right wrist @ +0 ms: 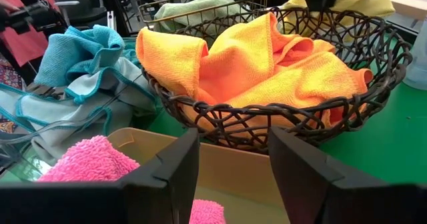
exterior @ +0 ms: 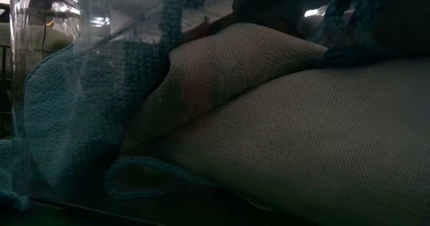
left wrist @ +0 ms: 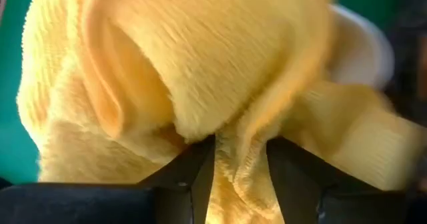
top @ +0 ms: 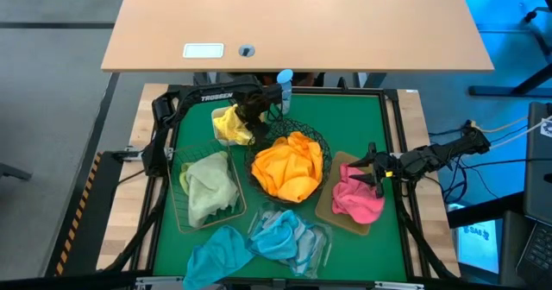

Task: Sort microfiber towel by color & place in baskets
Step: Put the yellow towel into the white bin, then put the blue towel into the transparent bin

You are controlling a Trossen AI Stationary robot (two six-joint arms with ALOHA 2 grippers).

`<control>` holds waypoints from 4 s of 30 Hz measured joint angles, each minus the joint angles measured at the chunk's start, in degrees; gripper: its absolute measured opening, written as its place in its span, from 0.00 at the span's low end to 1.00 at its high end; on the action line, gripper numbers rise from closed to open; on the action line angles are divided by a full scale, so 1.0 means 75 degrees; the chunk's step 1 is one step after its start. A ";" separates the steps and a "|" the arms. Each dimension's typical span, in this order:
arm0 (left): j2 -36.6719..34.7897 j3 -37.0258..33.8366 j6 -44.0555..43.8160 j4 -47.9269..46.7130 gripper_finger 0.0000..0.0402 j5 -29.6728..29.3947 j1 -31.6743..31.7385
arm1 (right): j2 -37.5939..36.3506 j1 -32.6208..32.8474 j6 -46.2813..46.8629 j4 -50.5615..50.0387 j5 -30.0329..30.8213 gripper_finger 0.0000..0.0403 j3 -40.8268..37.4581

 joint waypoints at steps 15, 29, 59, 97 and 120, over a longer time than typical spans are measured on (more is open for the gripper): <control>-0.0017 0.1981 0.0467 -0.1757 0.35 0.0064 -0.0235 | 0.0000 0.0000 0.0003 0.0000 0.0000 0.44 0.0000; -0.0017 0.1716 0.1155 0.0836 0.35 -0.0589 0.0479 | -0.0001 -0.0002 0.0000 -0.0005 0.0002 0.44 0.0000; -0.0015 -0.0044 0.1427 0.0725 0.35 -0.0645 0.0712 | 0.0000 0.0000 0.0003 -0.0009 0.0003 0.44 0.0000; -0.1317 0.3521 -0.2674 -0.1748 0.35 -0.1776 -0.5322 | -0.0003 0.0000 -0.2553 0.2690 0.0451 0.44 -0.0600; -0.0794 0.3512 -0.8126 -0.1496 0.35 -0.2746 -0.9700 | 0.0003 -0.3172 -0.2253 0.2317 -0.2463 0.44 -0.0702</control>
